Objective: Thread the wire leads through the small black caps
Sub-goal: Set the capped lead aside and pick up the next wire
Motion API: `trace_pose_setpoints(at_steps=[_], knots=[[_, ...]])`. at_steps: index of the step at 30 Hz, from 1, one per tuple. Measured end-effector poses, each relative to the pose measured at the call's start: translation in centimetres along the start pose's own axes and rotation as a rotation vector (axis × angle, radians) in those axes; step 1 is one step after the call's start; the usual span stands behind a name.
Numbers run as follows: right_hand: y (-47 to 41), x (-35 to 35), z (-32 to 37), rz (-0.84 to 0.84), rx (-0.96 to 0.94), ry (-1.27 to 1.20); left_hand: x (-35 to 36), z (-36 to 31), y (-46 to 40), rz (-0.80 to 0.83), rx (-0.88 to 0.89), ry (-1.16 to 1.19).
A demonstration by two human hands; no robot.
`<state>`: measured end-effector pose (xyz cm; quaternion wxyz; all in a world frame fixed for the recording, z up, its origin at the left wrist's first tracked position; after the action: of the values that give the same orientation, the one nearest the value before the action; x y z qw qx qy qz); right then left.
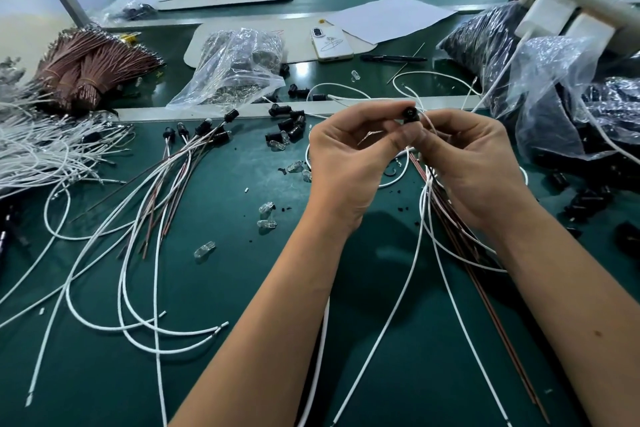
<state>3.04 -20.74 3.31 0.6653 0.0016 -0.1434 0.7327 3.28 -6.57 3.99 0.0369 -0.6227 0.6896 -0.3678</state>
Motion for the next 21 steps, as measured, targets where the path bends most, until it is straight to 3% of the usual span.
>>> trace_pose_setpoints(at_steps=[11,21], knots=[[0.0,-0.3,0.1,-0.025,-0.011,0.076,-0.1,-0.2,-0.1,0.003,-0.006,-0.014],[0.1,-0.4,-0.6,-0.071,0.096,0.093,-1.0,1.3,0.3,-0.132,-0.21,-0.014]])
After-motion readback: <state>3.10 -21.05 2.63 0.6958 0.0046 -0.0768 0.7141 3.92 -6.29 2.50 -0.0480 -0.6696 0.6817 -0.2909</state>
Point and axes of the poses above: each hand's wrist, its own y-axis away from the middle knuckle, its own x-axis out of the palm, z = x × y, the point moved 7 cm from there along -y, towards the middle knuckle, and after that the axes turned 10 degrees about x, right-handed, at the moved point
